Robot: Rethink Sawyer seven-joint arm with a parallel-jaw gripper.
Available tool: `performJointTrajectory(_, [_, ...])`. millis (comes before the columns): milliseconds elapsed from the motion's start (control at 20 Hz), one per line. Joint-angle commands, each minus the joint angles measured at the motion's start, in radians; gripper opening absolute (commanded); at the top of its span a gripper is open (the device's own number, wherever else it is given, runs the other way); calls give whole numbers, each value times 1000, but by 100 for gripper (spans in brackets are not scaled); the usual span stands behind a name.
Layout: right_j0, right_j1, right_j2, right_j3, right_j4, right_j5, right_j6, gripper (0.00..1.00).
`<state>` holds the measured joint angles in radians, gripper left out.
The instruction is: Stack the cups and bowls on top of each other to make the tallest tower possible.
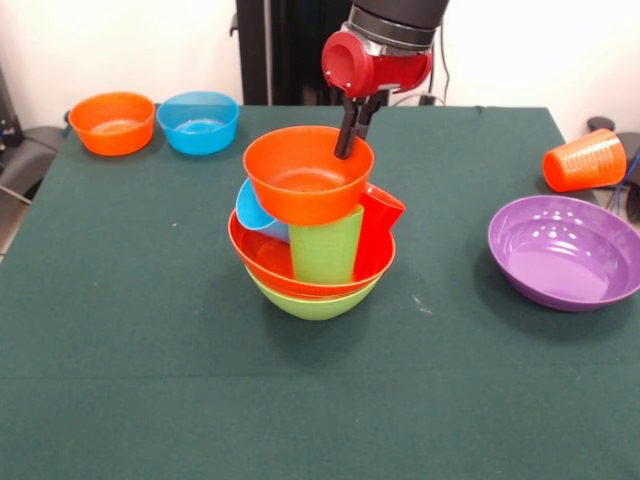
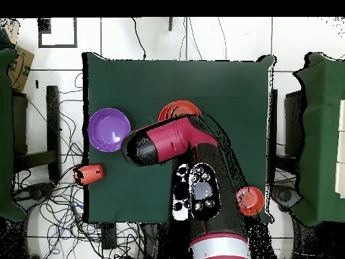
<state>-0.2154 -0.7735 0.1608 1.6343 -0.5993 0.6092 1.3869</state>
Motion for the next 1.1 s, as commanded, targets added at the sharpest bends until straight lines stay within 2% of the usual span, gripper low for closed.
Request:
performJointTrajectory(50, [40, 20, -17, -40, 8, -53, 188, 0])
performJointTrajectory(550, [56, 30, -37, -33, 15, -77, 202, 0])
performJointTrajectory(1100, [113, 61, -83, -51, 27, -100, 257, 0])
